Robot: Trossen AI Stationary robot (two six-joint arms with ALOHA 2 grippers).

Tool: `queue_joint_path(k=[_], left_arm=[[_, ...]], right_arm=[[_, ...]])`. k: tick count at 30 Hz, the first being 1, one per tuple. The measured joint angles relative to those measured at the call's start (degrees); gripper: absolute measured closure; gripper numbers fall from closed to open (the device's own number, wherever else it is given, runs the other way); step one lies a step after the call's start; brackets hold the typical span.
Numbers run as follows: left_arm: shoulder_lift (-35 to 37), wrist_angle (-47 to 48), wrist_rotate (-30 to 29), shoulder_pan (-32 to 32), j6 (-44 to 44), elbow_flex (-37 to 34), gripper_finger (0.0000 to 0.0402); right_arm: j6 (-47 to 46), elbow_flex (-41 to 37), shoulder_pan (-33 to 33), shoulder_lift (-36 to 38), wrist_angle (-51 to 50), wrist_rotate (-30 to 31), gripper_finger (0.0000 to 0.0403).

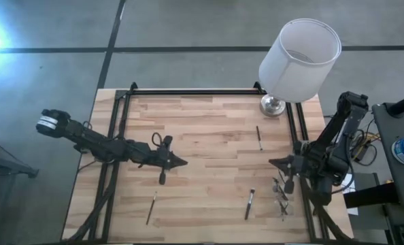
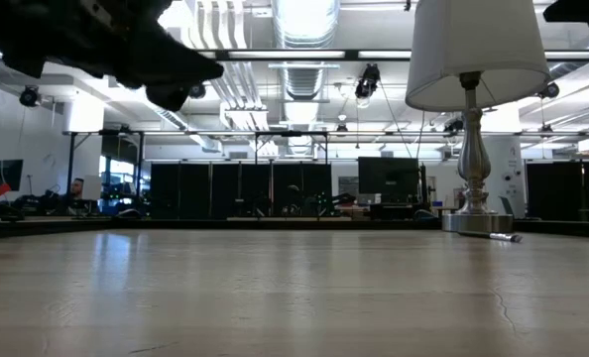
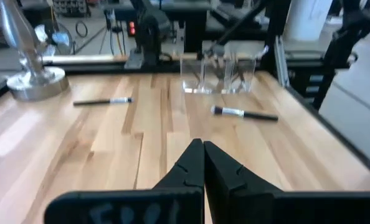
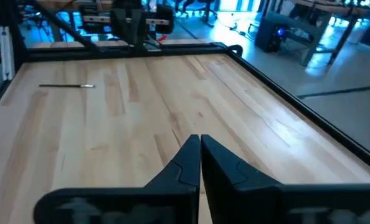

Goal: Put items in baskets/containers
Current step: Put the eyeshadow brush into the transparent organizer

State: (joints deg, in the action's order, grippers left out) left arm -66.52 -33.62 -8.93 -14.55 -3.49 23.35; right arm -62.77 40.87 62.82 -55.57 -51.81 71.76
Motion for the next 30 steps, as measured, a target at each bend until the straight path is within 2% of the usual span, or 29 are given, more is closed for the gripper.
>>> queue_joint_path(k=[5, 9, 11, 15, 20, 23, 26, 30], left_arm=[[0.0, 3.1, 0.04, -0.82, -0.87, 0.0, 0.0401], [0.0, 3.2, 0.41, -1.74, -0.61, 0.0, 0.0401], [0.0, 3.25, 0.85, -1.97, -0.29, 0.0, 0.0401], [0.0, 3.26, 1.55, -2.16, -0.2, 0.0, 0.0401], [0.0, 3.49, 1.58, -2.18, -0.22, 0.0, 0.0401], [0.0, 5.74, 1.92, -2.27, -1.86, 0.19, 0.0401], [0.0, 12.86, 1.87, -3.07, -4.38, 2.15, 0.0401], [-0.03, 29.57, -2.13, -6.64, -8.37, 7.32, 0.0401]], right_arm=[[10.6, -1.84, -0.32, 0.09, 10.27, -0.42, 0.0394], [18.15, -3.66, -2.09, 0.31, 18.96, -3.4, 0.0394], [23.05, -4.89, -4.17, 0.44, 24.29, -6.77, 0.0394], [35.48, -7.18, -10.69, 0.44, 37.06, -16.37, 0.0394], [54.53, -10.87, -21.71, 0.44, 56.97, -32.81, 0.0394], [61.81, -13.41, -28.88, 0.44, 66.69, -41.99, 0.0394], [64.67, -16.44, -35.52, 0.07, 74.18, -48.38, 0.0394], [65.17, -21.3, -42.06, -2.27, 84.27, -54.64, 0.0394]])
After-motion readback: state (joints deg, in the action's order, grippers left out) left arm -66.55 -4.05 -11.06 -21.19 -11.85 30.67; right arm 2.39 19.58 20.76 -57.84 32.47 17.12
